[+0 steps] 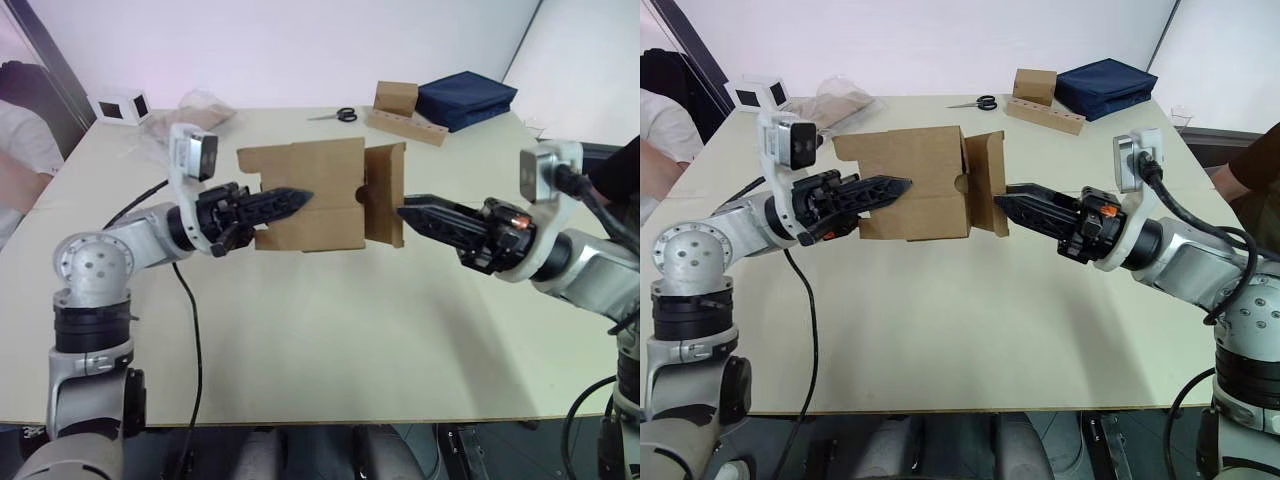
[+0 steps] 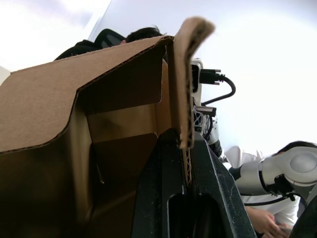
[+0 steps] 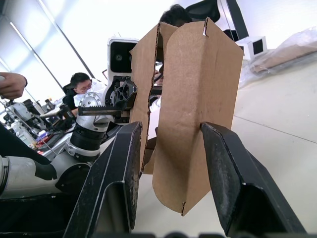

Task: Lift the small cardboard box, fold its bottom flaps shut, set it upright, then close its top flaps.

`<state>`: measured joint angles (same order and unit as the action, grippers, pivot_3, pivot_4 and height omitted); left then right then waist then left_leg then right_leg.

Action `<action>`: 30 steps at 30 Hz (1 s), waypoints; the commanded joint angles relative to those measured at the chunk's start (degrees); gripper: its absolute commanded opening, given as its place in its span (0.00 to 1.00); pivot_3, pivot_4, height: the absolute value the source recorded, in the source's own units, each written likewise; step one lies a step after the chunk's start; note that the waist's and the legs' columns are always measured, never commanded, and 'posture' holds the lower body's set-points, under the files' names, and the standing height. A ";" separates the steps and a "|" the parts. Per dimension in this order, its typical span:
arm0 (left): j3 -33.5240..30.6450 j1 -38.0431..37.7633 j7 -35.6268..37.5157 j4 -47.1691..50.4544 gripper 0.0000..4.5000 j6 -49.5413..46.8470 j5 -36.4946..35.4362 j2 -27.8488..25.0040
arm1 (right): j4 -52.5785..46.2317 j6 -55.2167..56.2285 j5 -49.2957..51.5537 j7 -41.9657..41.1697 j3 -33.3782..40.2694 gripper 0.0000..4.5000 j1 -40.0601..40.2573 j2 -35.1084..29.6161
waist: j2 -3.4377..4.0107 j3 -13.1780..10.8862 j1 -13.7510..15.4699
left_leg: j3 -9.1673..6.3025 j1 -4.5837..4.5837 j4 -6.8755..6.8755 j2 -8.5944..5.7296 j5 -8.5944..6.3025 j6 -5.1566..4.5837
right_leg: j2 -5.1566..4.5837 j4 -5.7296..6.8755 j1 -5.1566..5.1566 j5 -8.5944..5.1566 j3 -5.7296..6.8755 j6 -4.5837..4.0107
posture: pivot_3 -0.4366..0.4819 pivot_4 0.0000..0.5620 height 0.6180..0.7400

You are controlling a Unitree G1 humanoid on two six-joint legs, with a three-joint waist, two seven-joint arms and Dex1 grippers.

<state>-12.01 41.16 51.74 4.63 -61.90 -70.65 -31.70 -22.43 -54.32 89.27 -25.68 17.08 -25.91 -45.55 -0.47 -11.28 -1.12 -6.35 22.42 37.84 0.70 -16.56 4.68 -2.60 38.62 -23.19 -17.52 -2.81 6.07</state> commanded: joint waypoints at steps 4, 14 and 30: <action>-1.10 0.92 0.42 1.09 0.00 0.93 -0.67 0.07 | -0.60 1.10 1.34 0.30 0.98 0.43 -0.40 0.66 | 0.00 0.00 0.00 | 0.00 0.00 0.00 0.00 0.00 0.00 | 0.00 0.00 0.00 0.00 0.00 0.00 | 0.48 0.27 1.00; -1.18 0.69 0.42 1.38 0.00 0.98 -0.65 0.04 | -0.20 1.04 1.05 0.06 0.94 0.38 -0.45 0.93 | 0.00 0.00 0.00 | 0.00 0.00 0.00 0.00 0.00 0.00 | 0.00 0.00 0.00 0.00 0.00 0.00 | 0.48 0.27 1.00; -1.17 0.85 0.16 1.32 0.00 1.10 -0.71 0.48 | -1.03 1.29 -0.51 0.75 -0.13 0.01 -0.60 1.34 | 0.00 0.00 0.00 | 0.00 0.00 0.00 0.00 0.00 0.00 | 0.00 0.00 0.00 0.00 0.00 0.00 | 0.48 0.27 1.00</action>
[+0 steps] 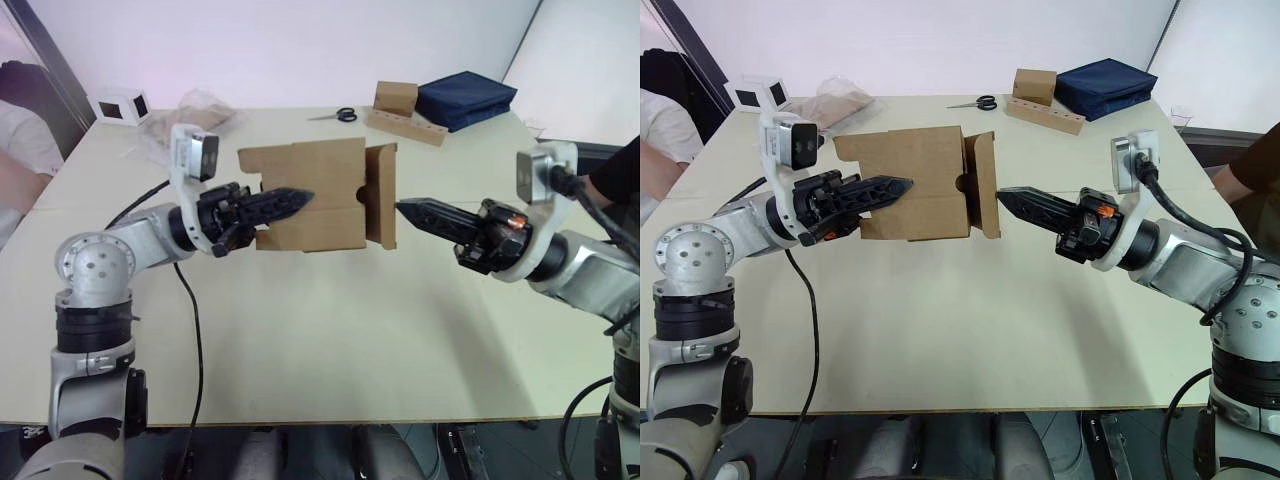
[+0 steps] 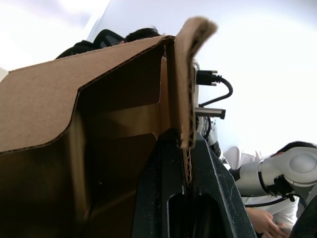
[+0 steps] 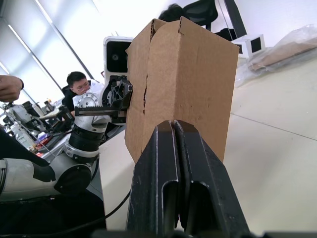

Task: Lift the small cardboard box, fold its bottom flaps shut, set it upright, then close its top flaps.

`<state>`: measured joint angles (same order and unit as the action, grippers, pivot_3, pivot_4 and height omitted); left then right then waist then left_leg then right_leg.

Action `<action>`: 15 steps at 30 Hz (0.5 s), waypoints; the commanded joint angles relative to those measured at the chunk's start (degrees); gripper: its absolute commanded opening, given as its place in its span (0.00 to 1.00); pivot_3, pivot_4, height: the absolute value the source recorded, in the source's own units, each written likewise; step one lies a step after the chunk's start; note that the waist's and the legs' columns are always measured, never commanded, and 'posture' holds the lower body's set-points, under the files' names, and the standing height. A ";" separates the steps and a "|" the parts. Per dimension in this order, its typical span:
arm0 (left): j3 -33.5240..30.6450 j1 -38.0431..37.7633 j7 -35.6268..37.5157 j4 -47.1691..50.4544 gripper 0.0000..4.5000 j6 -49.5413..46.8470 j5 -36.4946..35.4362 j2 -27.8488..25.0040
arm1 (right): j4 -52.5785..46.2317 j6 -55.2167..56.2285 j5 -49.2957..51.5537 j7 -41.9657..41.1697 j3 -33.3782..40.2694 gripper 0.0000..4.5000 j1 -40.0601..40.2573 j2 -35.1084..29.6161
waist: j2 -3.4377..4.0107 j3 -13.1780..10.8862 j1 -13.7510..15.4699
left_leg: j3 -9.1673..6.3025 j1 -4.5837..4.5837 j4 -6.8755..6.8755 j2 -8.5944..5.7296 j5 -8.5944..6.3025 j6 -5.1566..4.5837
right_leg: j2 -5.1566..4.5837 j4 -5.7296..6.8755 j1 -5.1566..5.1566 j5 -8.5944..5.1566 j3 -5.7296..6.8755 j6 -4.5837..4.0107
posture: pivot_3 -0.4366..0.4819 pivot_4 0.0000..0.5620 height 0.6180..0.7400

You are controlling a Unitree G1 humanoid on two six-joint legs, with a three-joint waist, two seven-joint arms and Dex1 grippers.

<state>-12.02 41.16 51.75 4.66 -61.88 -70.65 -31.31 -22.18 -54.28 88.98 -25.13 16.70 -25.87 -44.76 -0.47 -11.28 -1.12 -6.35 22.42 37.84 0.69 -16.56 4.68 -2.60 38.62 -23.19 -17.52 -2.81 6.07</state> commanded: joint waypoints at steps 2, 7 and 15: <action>-1.20 0.88 0.00 1.30 0.00 1.07 -0.81 0.19 | -1.25 1.43 -0.89 1.13 -0.13 0.01 -0.92 1.00 | 0.00 0.00 0.00 | 0.00 0.00 0.00 0.00 0.00 0.00 | 0.00 0.00 0.00 0.00 0.00 0.00 | 0.48 0.27 1.00; -1.29 0.77 -0.17 1.44 0.00 1.07 -0.83 0.19 | -0.83 1.27 -0.32 1.96 0.27 0.06 -0.99 1.17 | 0.00 0.00 0.00 | 0.00 0.00 0.00 0.00 0.00 0.00 | 0.00 0.00 0.00 0.00 0.00 0.00 | 0.48 0.27 1.00; -1.22 0.69 -0.30 1.53 0.00 1.10 -0.78 0.17 | -0.93 1.06 0.31 1.65 0.78 0.24 -0.85 0.69 | 0.00 0.00 0.00 | 0.00 0.00 0.00 0.00 0.00 0.00 | 0.00 0.00 0.00 0.00 0.00 0.00 | 0.48 0.27 1.00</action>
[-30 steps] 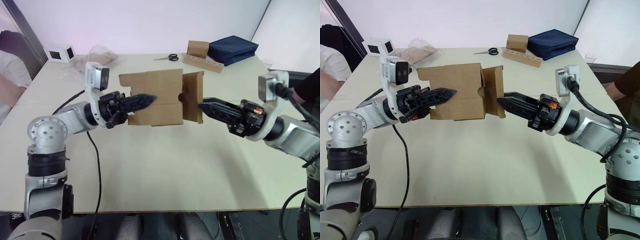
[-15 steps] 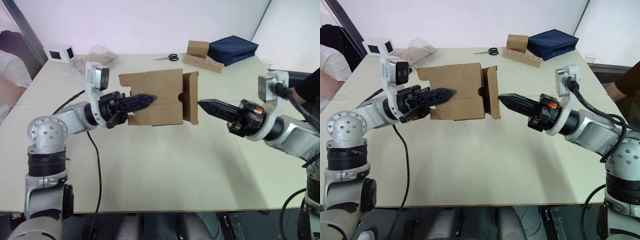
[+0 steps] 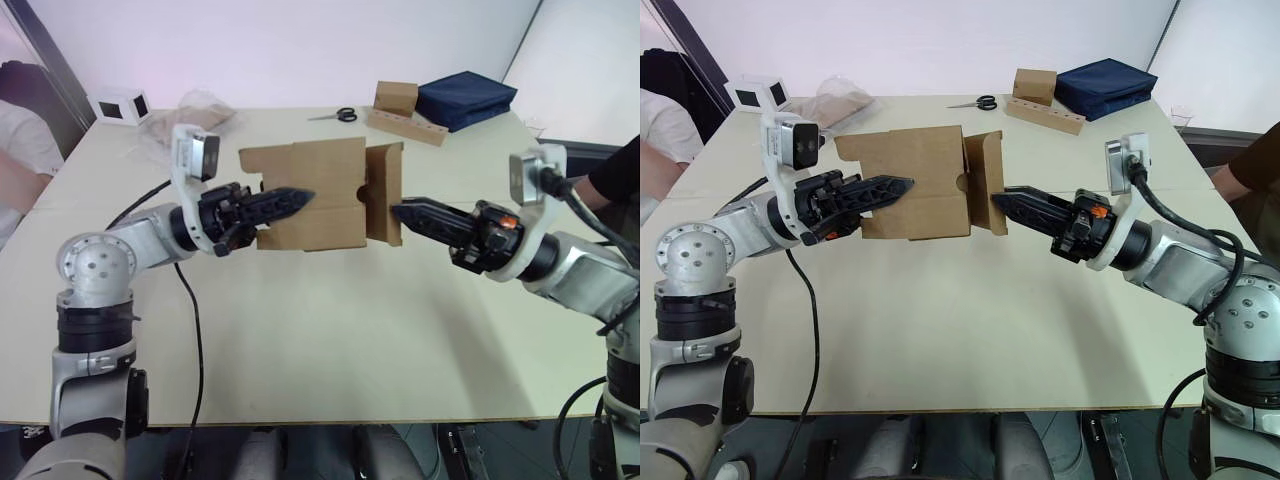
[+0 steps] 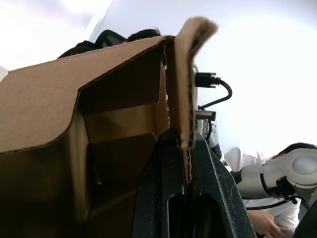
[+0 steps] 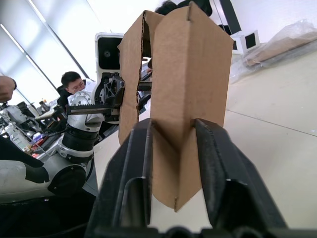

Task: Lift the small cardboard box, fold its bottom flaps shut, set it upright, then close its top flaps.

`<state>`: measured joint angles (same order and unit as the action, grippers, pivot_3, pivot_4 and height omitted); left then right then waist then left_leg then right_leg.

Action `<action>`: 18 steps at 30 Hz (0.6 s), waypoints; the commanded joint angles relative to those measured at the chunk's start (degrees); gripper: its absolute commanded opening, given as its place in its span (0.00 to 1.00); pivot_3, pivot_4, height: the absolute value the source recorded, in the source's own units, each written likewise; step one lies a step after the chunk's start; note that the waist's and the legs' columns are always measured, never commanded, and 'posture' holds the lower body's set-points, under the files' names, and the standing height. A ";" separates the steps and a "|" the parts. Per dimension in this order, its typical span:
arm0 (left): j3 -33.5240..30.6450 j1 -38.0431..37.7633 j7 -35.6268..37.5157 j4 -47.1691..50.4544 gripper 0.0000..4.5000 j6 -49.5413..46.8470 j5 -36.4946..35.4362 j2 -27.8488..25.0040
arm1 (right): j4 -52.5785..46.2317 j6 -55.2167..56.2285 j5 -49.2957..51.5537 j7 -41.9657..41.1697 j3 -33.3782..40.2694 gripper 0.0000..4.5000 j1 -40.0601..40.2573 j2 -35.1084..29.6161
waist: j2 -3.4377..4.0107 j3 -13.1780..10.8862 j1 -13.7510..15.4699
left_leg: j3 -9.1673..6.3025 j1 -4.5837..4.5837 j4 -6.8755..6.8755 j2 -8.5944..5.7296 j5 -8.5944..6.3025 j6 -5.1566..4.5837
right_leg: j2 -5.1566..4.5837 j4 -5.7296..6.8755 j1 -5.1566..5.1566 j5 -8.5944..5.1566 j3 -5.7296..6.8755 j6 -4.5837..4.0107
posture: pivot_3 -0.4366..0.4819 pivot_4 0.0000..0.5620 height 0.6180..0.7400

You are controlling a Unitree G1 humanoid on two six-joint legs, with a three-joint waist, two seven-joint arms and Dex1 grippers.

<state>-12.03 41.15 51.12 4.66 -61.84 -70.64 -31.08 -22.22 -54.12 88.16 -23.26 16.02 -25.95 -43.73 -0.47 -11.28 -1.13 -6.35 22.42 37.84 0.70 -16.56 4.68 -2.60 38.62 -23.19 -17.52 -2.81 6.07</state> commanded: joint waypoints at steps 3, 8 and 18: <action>-1.15 0.67 0.32 1.64 0.00 1.12 -0.76 0.02 | -0.77 1.03 0.86 -0.20 1.39 0.24 -0.83 -0.21 | 0.00 0.00 0.00 | 0.00 0.00 0.00 0.00 0.00 0.00 | 0.00 0.00 0.00 0.00 0.00 0.00 | 0.48 0.27 1.00; -1.07 0.61 0.17 1.87 0.00 1.34 -0.62 0.25 | -0.86 1.26 -0.08 0.09 0.75 0.24 -1.06 0.27 | 0.00 0.00 0.00 | 0.00 0.00 0.00 0.00 0.00 0.00 | 0.00 0.00 0.00 0.00 0.00 0.00 | 0.48 0.27 1.00; -0.73 0.12 -0.54 2.59 0.00 2.19 0.01 0.99 | -2.45 3.01 -4.62 3.16 -0.99 0.24 -1.91 2.53 | 0.00 0.00 -0.02 | 0.00 0.00 0.00 0.00 0.00 0.00 | 0.00 0.00 0.00 0.00 0.00 0.00 | 0.48 0.27 1.00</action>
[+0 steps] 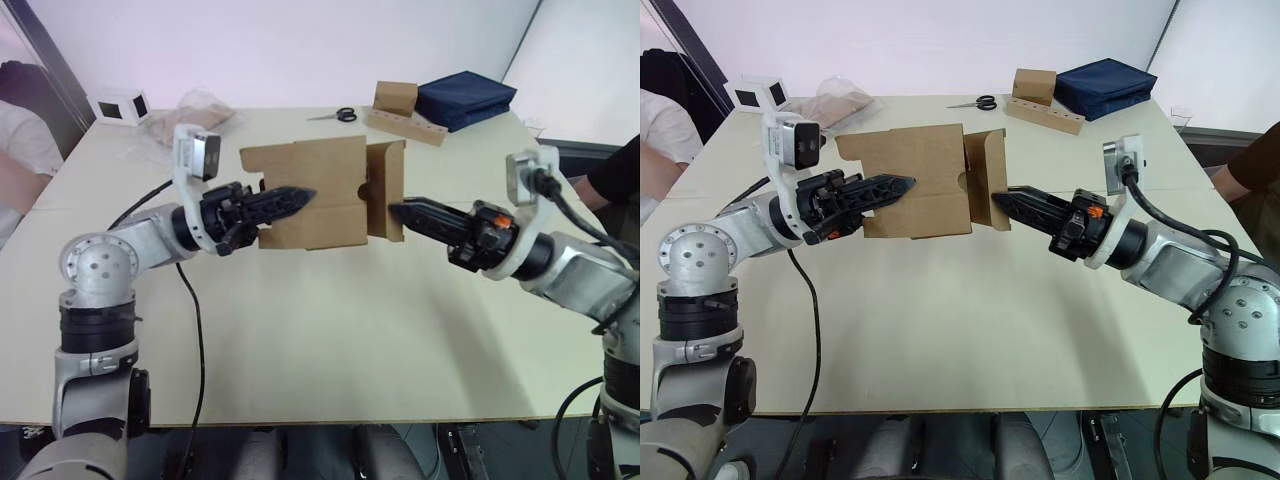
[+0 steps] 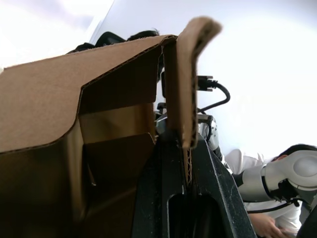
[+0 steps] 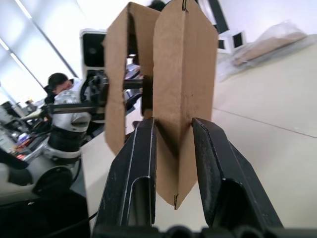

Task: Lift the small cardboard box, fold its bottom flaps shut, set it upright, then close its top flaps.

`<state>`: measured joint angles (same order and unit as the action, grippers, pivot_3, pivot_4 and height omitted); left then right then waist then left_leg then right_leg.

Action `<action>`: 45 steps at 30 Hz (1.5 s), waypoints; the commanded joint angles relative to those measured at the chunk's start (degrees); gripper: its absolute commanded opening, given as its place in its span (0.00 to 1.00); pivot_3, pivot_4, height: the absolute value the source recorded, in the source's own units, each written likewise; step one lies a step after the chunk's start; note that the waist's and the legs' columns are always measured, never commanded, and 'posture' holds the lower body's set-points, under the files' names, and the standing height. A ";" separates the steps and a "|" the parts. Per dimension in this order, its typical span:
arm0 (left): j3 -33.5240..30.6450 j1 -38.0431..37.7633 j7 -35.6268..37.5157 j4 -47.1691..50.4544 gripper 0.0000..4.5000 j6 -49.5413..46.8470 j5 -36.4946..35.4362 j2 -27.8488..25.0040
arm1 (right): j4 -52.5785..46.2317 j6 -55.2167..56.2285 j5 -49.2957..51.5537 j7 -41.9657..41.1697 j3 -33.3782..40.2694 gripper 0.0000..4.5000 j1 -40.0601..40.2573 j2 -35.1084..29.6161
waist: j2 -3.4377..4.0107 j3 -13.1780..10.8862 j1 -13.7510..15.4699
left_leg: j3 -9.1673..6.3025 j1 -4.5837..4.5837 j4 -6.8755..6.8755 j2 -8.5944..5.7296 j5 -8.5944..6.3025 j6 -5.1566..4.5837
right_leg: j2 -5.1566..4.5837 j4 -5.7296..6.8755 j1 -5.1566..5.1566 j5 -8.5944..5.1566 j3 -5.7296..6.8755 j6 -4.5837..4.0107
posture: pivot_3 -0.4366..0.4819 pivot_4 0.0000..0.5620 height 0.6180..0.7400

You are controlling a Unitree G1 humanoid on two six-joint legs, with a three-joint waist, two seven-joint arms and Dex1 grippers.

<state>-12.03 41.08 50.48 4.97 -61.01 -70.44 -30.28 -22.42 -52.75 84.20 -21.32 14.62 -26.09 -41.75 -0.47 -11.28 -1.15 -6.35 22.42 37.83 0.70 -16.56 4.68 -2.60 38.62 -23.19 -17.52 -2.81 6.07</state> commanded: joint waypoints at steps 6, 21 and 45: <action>0.71 -0.43 -0.14 2.95 0.00 4.33 3.41 1.13 | -3.44 2.18 -0.27 3.33 0.07 0.24 -2.22 1.61 | 0.00 0.00 0.03 | 0.00 0.00 -0.01 0.00 0.00 0.00 | 0.00 -0.01 0.00 0.00 0.00 0.00 | 0.48 0.27 1.00; 1.54 -0.13 0.38 3.21 0.00 5.42 4.31 2.63 | -5.36 3.07 -1.54 6.56 -1.10 0.24 -2.07 3.96 | 0.00 0.00 0.03 | 0.00 0.01 -0.02 0.00 0.00 0.00 | 0.00 -0.01 0.00 0.00 0.00 0.00 | 0.48 0.27 1.00; 2.89 -0.95 -0.32 3.56 0.00 7.47 7.22 4.58 | -5.65 3.80 2.40 9.54 -0.91 0.24 -4.11 4.39 | 0.00 0.00 0.03 | 0.00 0.01 -0.02 0.00 0.00 0.00 | 0.00 -0.01 0.00 0.00 0.00 0.00 | 0.48 0.27 1.00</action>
<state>-9.73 40.16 50.17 6.45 -54.47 -63.05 -26.06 -25.58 -50.19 84.59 -12.10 13.27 -28.60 -37.97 -0.47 -11.28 -1.12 -6.35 22.43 37.82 0.69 -16.56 4.68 -2.61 38.60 -23.20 -17.52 -2.81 6.07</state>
